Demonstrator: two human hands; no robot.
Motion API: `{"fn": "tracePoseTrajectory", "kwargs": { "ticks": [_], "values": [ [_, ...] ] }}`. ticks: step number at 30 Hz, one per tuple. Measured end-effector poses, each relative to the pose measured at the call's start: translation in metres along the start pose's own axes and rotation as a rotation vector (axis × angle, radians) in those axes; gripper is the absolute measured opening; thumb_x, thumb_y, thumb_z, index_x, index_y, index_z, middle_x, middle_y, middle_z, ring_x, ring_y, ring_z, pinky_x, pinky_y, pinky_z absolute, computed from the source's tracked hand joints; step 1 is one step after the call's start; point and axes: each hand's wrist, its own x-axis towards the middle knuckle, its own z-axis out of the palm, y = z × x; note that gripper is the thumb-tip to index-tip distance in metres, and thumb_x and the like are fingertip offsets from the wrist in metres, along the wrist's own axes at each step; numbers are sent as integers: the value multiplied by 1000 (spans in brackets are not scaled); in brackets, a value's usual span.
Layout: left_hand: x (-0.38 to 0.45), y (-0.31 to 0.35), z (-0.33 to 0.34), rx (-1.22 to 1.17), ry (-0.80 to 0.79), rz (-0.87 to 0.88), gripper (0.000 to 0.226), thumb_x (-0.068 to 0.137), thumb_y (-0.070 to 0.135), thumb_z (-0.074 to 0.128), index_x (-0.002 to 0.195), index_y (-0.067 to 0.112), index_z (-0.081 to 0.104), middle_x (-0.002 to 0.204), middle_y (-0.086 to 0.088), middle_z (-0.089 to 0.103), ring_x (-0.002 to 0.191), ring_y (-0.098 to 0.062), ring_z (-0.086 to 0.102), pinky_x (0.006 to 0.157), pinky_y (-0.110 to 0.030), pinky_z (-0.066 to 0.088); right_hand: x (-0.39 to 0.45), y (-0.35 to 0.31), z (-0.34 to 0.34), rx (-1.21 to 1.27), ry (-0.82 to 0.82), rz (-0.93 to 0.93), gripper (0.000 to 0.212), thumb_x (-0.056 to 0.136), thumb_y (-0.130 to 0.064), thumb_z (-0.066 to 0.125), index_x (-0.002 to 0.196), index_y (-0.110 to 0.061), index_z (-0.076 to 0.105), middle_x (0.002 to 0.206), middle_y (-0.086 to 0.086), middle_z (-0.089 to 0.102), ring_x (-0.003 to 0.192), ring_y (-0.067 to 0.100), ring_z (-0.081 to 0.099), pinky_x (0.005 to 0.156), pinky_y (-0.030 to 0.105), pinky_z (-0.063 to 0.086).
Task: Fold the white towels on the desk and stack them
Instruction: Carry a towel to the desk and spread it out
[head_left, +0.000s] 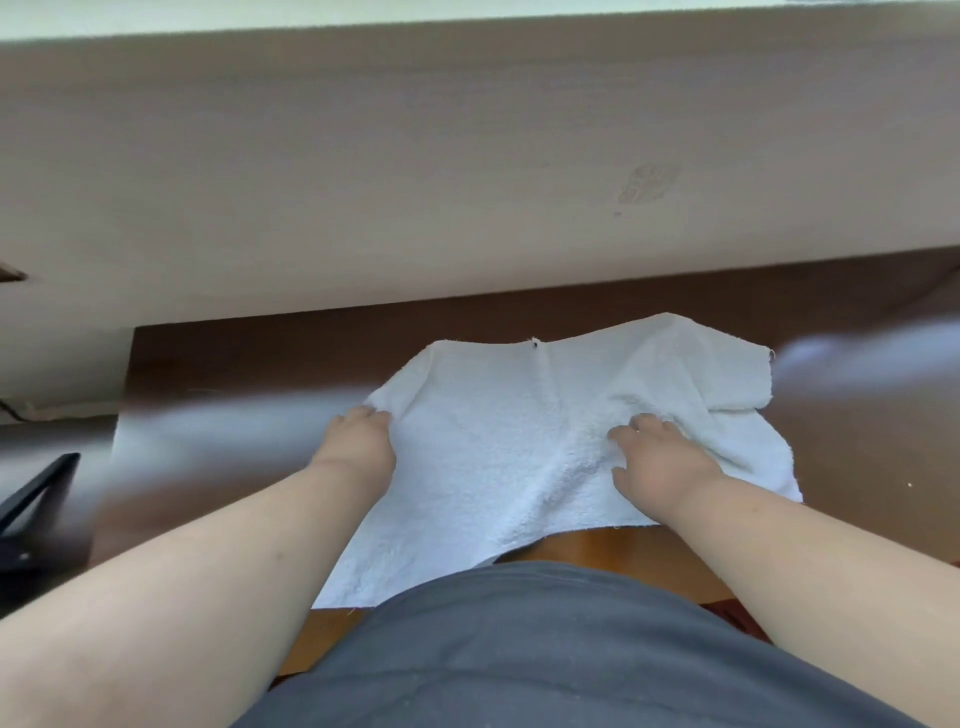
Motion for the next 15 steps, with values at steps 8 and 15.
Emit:
{"fn": "tracePoseTrajectory", "kwargs": {
  "ticks": [8,15],
  "values": [
    [27,-34,-29,44,224,-216,77,87,13,51,156,16,17,165,0,2,131,-29,30,98,-36,38,-2,-53,16,54,-172,-231,73,98,-42,50,161,-32,16,170,-2,-5,156,24,0,124,43,19],
    [13,-7,-10,-1,3,-64,79,95,12,42,158,36,0,165,-1,-16,151,-28,1,116,-44,26,-3,-49,14,174,-175,-253,72,100,-43,53,161,-31,18,170,-4,-2,156,20,-1,126,39,14]
  ]
}}
